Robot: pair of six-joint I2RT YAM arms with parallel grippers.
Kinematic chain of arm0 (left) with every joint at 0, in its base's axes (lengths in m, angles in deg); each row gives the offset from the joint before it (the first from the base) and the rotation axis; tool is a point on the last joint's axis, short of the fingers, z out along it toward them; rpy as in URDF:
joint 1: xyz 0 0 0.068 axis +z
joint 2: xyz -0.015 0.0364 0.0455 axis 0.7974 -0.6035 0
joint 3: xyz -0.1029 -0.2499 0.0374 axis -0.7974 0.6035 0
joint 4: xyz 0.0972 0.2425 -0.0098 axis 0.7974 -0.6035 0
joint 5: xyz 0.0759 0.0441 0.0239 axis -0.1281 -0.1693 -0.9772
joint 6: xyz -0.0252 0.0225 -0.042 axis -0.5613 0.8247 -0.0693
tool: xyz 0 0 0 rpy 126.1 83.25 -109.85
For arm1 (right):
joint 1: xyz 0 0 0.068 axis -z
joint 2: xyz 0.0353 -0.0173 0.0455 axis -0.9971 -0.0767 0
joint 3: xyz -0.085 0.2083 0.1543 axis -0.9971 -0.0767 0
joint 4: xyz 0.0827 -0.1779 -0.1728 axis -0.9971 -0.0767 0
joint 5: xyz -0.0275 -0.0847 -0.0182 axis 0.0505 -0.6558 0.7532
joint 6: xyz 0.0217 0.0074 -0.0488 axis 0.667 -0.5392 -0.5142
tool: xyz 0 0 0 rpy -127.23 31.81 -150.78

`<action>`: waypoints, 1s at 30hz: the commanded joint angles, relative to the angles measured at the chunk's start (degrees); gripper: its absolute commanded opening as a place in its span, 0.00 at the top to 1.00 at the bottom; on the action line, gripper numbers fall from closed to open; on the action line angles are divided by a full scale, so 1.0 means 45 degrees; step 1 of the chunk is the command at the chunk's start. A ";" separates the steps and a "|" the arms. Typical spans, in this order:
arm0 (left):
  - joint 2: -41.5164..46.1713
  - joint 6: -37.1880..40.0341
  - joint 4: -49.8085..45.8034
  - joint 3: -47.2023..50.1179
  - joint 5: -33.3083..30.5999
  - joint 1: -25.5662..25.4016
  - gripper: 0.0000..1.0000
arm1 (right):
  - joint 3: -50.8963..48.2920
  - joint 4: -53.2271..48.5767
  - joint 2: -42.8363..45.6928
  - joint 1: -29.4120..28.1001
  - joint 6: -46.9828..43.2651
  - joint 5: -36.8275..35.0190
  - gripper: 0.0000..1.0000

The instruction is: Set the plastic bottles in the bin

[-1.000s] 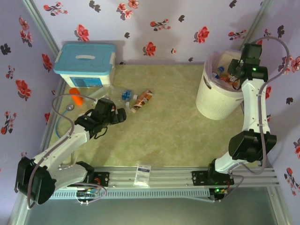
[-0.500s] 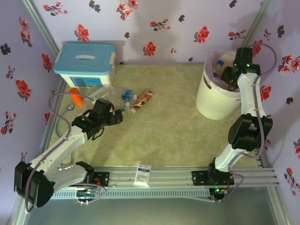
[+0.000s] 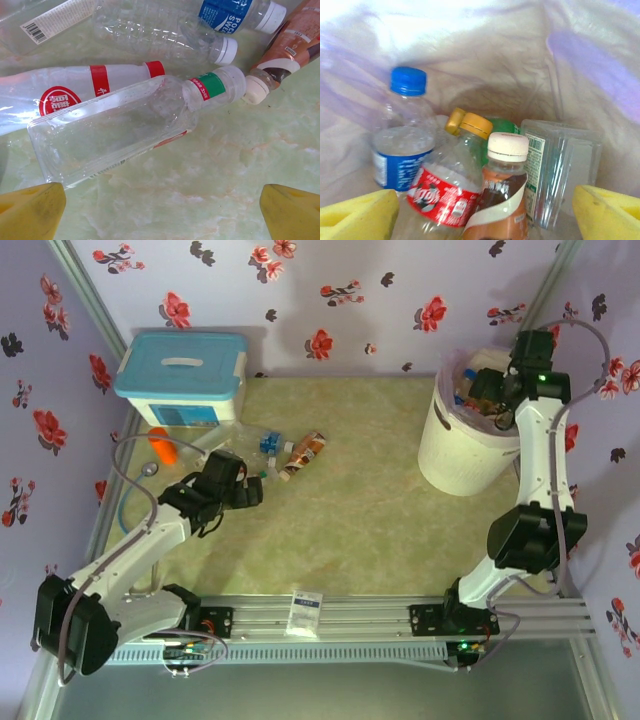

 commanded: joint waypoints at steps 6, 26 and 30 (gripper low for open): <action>-0.1095 0.2222 -0.0350 -0.0974 -0.1775 0.0068 0.00 | 0.0685 0.0209 0.2262 -0.0747 0.0488 0.0995 0.08; -0.8354 0.5725 0.3571 -0.5059 0.2058 -0.0695 0.17 | -0.1111 0.0471 0.4628 -0.2188 0.1184 0.2707 0.07; -0.9495 0.5703 0.3530 -0.5772 0.2390 -0.0708 0.22 | -0.1270 0.0389 0.4825 -0.2189 0.1150 0.2697 0.07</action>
